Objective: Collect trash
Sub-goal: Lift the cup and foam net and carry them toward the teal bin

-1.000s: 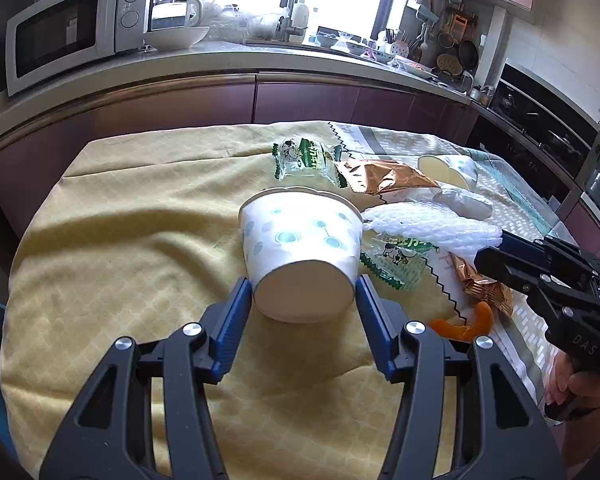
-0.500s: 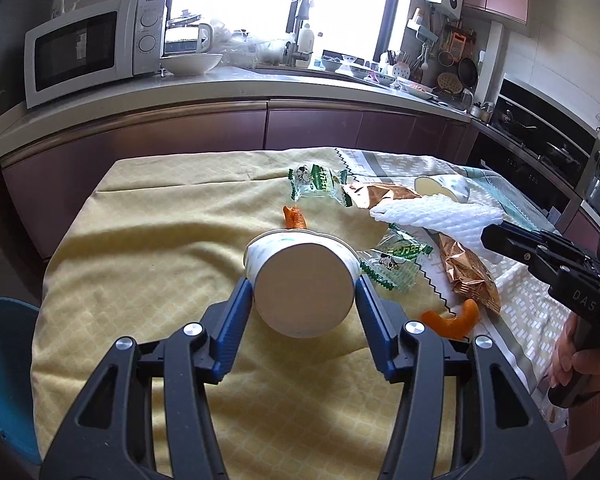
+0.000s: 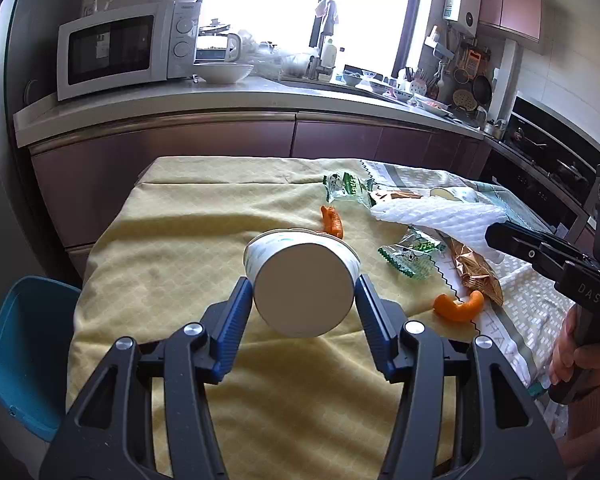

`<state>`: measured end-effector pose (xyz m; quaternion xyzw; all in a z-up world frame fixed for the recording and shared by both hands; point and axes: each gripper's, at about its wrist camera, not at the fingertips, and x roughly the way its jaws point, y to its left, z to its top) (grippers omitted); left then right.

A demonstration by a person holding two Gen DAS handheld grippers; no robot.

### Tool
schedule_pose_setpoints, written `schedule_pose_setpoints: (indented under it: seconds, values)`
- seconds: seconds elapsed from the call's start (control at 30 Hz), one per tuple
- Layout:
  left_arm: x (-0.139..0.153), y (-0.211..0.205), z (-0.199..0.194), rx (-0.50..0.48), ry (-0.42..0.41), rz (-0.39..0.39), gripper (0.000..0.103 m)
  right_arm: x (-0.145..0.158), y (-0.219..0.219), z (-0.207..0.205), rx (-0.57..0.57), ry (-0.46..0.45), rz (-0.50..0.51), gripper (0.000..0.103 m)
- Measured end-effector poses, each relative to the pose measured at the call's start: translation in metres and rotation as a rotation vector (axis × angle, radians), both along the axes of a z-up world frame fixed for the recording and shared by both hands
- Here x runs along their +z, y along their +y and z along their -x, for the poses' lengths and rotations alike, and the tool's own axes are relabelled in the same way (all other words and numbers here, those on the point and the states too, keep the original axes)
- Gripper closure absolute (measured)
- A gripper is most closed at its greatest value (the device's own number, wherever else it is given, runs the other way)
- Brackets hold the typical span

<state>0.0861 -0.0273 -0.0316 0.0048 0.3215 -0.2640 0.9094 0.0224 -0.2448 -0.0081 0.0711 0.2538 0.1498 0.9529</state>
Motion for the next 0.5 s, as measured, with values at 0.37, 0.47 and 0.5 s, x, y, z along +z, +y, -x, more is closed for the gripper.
schedule_pose_setpoints:
  seconds: [0.37, 0.47, 0.5]
  values:
    - [0.01, 0.041, 0.018, 0.079, -0.033, 0.01, 0.05, 0.002, 0.036, -0.01, 0.11, 0.001, -0.015, 0.093]
    - [0.011, 0.054, 0.023, 0.108, -0.035, 0.018, 0.05, 0.003, 0.045, -0.014, 0.139, 0.002, -0.017, 0.093]
    - [0.011, 0.059, 0.024, 0.118, -0.035, 0.019, 0.05, 0.004, 0.048, -0.015, 0.148, 0.001, -0.017, 0.093]
